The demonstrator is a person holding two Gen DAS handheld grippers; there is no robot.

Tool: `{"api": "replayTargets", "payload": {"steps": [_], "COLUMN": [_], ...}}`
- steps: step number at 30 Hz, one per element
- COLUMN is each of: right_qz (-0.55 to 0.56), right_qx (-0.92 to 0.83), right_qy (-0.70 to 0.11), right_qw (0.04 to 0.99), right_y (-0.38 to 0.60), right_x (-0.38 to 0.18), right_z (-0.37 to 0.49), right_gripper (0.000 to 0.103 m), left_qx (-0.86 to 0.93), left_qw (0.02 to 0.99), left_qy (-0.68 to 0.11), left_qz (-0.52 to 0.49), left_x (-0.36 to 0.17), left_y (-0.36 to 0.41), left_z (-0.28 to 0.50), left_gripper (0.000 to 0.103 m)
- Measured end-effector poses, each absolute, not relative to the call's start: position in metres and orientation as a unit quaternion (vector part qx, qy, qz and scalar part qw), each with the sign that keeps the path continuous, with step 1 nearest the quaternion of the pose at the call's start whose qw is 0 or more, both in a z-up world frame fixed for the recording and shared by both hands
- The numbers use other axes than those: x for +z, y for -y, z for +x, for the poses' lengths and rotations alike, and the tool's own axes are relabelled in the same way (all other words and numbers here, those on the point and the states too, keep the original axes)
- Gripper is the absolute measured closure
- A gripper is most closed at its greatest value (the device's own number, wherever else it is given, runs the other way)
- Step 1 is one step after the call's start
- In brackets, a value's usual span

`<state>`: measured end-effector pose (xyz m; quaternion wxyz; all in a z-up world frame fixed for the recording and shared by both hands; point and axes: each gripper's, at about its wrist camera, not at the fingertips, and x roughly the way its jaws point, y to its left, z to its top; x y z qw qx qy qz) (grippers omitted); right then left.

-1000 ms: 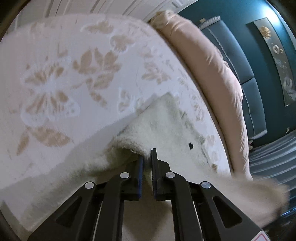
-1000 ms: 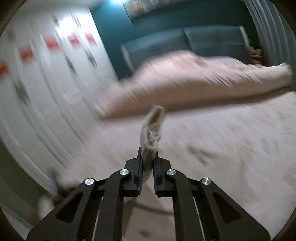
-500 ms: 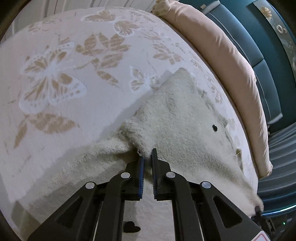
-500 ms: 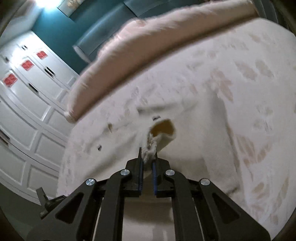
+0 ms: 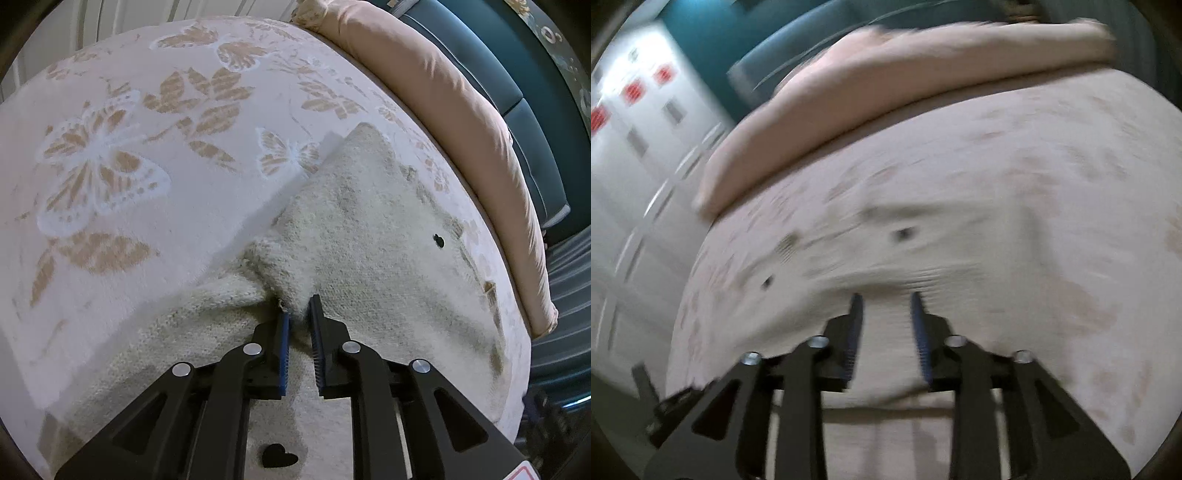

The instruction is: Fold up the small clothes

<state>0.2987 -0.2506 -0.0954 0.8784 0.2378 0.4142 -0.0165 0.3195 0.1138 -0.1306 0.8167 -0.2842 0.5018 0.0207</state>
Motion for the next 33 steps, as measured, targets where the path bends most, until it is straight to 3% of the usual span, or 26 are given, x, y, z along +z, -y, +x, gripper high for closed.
{"api": "replayTargets", "payload": {"steps": [7,9,11,16,17,24,29,33], "right_qz": [0.19,0.147,0.111,0.151,0.148,0.118,0.131,0.134], "right_qx": [0.118,0.112,0.077,0.022,0.029,0.034,-0.041,-0.106], "right_qy": [-0.496,-0.514,-0.533,-0.509,-0.499,-0.488,-0.476,-0.487], "right_qw": [0.839,0.838,0.835,0.847,0.853,0.864,0.869,0.856], "right_y": [0.154,0.13,0.121,0.122,0.117,0.135,0.192,0.248], "right_x": [-0.127,-0.137,-0.154,-0.15,-0.144,-0.145,-0.133,-0.138], "right_z": [0.367,0.376,0.393,0.416,0.411,0.358,0.306,0.247], "right_gripper": [0.075,0.075,0.081,0.082,0.078,0.083,0.072,0.071], "left_qx": [0.016,0.015,0.015,0.017,0.017,0.016,0.014,0.017], "left_qw": [0.821,0.82,0.82,0.82,0.82,0.837,0.841,0.832], "left_qy": [-0.505,-0.505,-0.504,-0.505,-0.505,-0.503,-0.509,-0.523], "left_qz": [-0.267,-0.27,-0.27,-0.27,-0.268,-0.214,-0.181,-0.184], "left_x": [-0.132,-0.133,-0.133,-0.133,-0.134,-0.128,-0.115,-0.11], "left_y": [-0.112,-0.113,-0.113,-0.112,-0.112,-0.1,-0.099,-0.112], "left_z": [0.322,0.323,0.323,0.325,0.326,0.324,0.306,0.275], "left_gripper": [0.089,0.089,0.089,0.088,0.088,0.087,0.073,0.073]}}
